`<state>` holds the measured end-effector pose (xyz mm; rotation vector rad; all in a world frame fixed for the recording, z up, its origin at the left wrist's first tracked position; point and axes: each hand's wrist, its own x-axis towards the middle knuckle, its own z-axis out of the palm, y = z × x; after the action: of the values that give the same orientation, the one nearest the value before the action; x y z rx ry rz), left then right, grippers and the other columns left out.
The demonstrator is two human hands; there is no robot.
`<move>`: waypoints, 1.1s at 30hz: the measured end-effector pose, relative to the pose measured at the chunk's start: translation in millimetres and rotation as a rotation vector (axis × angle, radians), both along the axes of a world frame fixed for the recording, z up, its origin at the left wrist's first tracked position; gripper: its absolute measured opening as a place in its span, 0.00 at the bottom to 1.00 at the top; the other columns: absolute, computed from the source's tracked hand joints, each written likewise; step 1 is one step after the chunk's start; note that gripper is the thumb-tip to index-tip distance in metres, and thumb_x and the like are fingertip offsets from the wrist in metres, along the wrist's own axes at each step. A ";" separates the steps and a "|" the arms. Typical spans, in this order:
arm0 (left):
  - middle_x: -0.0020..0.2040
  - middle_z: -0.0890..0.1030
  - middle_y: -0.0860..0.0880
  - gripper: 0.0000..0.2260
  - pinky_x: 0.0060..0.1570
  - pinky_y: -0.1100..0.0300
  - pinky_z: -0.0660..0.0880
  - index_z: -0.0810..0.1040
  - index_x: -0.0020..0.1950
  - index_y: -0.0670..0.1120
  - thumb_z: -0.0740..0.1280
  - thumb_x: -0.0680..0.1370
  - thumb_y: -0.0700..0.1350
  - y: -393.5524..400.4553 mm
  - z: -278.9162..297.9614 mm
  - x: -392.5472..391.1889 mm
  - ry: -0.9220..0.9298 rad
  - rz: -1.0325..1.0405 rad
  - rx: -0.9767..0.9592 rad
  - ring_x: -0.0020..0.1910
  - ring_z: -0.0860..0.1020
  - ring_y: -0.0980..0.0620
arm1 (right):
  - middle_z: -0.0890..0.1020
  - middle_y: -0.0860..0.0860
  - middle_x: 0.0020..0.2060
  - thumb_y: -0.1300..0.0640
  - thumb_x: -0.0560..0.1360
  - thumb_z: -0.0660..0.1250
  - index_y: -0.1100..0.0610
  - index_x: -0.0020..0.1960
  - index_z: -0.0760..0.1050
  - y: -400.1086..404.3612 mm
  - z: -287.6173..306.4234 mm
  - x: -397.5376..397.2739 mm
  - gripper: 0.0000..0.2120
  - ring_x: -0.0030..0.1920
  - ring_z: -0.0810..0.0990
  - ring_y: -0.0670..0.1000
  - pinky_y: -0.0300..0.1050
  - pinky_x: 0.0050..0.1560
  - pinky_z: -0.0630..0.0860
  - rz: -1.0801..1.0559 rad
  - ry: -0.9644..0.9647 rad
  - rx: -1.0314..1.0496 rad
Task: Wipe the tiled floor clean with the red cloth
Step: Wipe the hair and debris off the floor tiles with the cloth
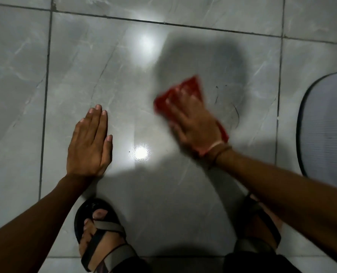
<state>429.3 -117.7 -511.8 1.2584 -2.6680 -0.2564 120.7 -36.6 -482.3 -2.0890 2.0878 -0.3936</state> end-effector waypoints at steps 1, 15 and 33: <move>0.86 0.60 0.38 0.28 0.84 0.45 0.55 0.60 0.85 0.36 0.54 0.87 0.47 -0.3 0.6 -0.2 -0.002 0.002 0.004 0.86 0.59 0.40 | 0.65 0.61 0.78 0.47 0.84 0.57 0.55 0.78 0.65 37.1 0.8 27.0 0.25 0.79 0.63 0.62 0.62 0.79 0.62 0.185 -0.007 0.042; 0.86 0.59 0.39 0.28 0.85 0.53 0.48 0.60 0.86 0.37 0.54 0.87 0.48 -0.5 0.8 -0.6 -0.005 0.016 0.007 0.86 0.58 0.41 | 0.57 0.58 0.81 0.47 0.86 0.51 0.52 0.82 0.54 -64.5 -1.3 -102.7 0.26 0.82 0.56 0.59 0.61 0.82 0.57 -0.549 0.047 0.073; 0.87 0.58 0.40 0.29 0.85 0.53 0.48 0.59 0.86 0.38 0.55 0.86 0.47 -0.7 3.1 0.0 -0.015 0.033 0.055 0.87 0.56 0.42 | 0.58 0.56 0.81 0.52 0.86 0.54 0.50 0.81 0.56 -12.2 -2.8 -111.4 0.24 0.82 0.57 0.58 0.57 0.84 0.50 -0.229 0.126 0.080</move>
<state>429.3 -118.4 -508.7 1.3246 -2.6673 -0.3189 9.3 -48.8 -485.0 -1.8822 2.3826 -0.2075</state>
